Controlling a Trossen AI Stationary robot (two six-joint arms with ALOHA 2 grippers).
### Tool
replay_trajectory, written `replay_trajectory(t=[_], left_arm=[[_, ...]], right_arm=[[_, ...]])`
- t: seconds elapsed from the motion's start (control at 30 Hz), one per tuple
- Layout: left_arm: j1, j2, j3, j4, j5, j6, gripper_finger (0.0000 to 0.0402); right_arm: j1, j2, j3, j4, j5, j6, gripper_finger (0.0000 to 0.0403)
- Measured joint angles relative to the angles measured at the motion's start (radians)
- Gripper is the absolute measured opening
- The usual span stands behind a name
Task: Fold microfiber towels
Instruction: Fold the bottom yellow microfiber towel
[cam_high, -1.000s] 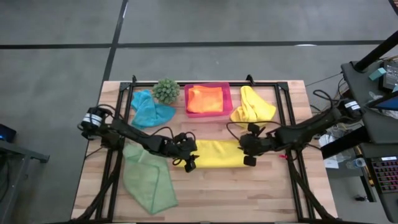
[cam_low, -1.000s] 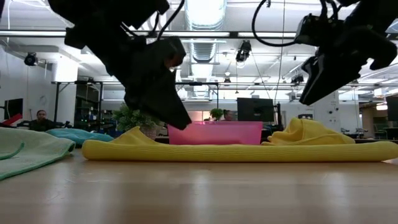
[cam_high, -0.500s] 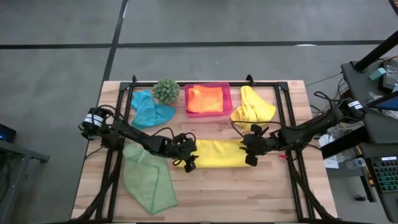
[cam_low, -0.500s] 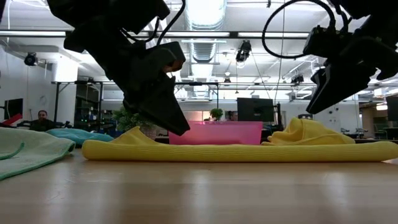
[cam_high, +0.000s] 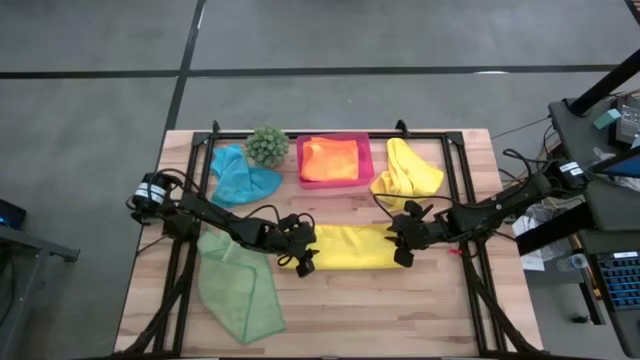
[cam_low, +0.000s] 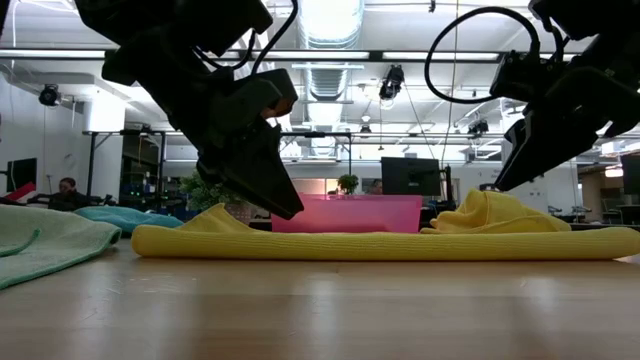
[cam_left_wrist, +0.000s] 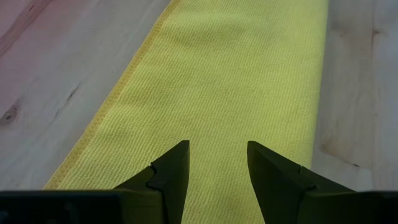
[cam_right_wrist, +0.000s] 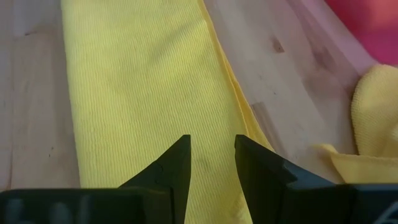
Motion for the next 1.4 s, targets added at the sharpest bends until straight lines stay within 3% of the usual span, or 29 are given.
replay_trajectory(t=[0.47, 0.8, 1.4], left_arm=[[0.000, 0.000, -0.003, -0.016, 0.000, 0.000, 0.0146], [0.000, 0.000, -0.036, -0.126, -0.002, -0.080, 0.0146], [0.001, -0.004, -0.074, -0.102, -0.011, -0.128, 0.0146]], right_arm=[[0.000, 0.000, 0.000, -0.009, 0.010, 0.070, 0.0116], [0.000, 0.000, 0.000, -0.201, -0.008, 0.319, 0.0116], [0.000, 0.000, 0.000, -0.204, -0.009, 0.342, 0.0116]])
